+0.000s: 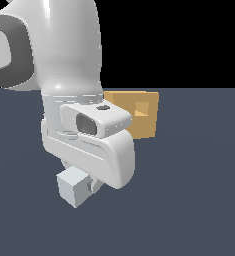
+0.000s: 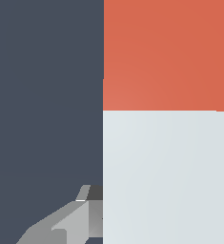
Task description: Insert the peg into the horizontal hole in a box.
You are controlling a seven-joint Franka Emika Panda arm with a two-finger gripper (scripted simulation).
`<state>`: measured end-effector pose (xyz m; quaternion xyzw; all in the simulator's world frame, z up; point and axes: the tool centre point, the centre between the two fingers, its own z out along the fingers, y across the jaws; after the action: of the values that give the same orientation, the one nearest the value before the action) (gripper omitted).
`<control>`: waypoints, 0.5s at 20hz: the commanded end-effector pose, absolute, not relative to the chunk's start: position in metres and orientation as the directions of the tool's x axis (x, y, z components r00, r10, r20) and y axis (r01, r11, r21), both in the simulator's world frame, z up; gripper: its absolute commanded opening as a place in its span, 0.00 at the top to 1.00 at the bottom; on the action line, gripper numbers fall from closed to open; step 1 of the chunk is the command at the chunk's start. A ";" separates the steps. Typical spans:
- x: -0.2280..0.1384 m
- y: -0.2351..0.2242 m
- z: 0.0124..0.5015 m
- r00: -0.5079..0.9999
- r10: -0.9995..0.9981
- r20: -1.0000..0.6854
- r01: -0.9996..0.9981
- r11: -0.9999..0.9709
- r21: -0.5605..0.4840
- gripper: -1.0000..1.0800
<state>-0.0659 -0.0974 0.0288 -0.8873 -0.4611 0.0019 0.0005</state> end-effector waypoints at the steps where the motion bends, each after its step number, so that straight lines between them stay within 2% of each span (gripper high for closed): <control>1: -0.054 -0.097 0.034 0.543 0.840 -0.001 0.840 -0.543 0.001 1.00; 10: 0.000 -0.085 0.055 0.357 0.934 -0.003 0.934 -0.357 0.001 1.00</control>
<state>-0.0118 -0.0880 0.0494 -0.8352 -0.5500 0.0022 0.0000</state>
